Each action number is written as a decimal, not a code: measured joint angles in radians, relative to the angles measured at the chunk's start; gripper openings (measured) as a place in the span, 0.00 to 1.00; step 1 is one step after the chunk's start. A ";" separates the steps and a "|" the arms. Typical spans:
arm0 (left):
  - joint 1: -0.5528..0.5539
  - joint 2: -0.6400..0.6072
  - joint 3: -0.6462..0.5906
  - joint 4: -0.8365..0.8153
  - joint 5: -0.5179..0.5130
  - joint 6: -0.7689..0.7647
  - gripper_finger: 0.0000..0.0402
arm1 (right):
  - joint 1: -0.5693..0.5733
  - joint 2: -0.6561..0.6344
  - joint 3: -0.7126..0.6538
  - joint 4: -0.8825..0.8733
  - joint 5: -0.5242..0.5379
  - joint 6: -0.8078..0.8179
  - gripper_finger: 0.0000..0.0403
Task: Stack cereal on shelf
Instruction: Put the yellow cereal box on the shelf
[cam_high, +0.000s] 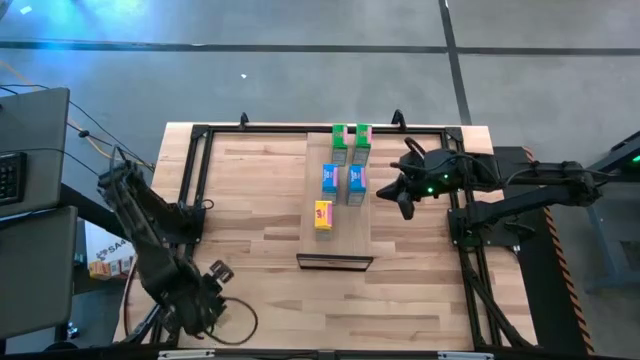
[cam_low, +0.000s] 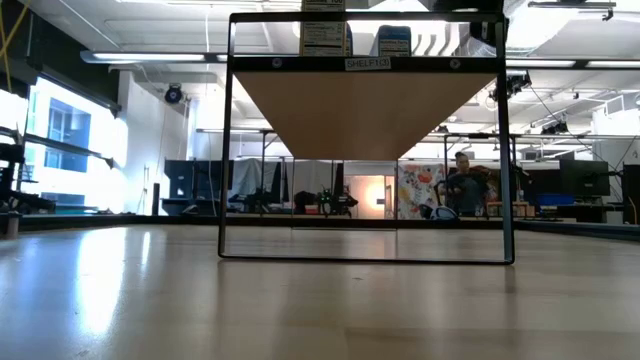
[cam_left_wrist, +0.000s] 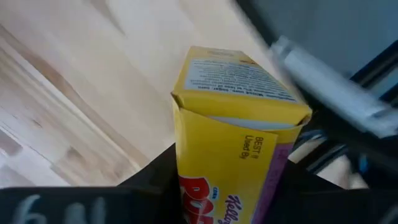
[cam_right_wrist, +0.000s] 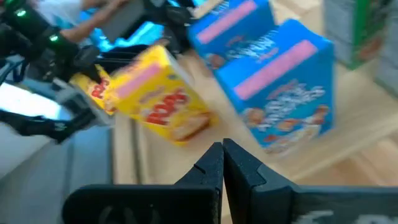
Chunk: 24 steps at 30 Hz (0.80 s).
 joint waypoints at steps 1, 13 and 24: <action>0.020 -0.018 0.026 -0.003 0.007 0.001 0.33 | 0.000 -0.002 0.008 0.000 -0.017 0.006 0.00; 0.354 0.138 0.545 -0.105 -0.014 -0.020 0.34 | 0.002 -0.048 0.184 -0.110 -0.168 -0.121 0.00; 0.603 0.392 0.920 0.166 -0.112 -0.239 0.34 | 0.002 -0.148 0.246 -0.282 -0.151 -0.238 0.00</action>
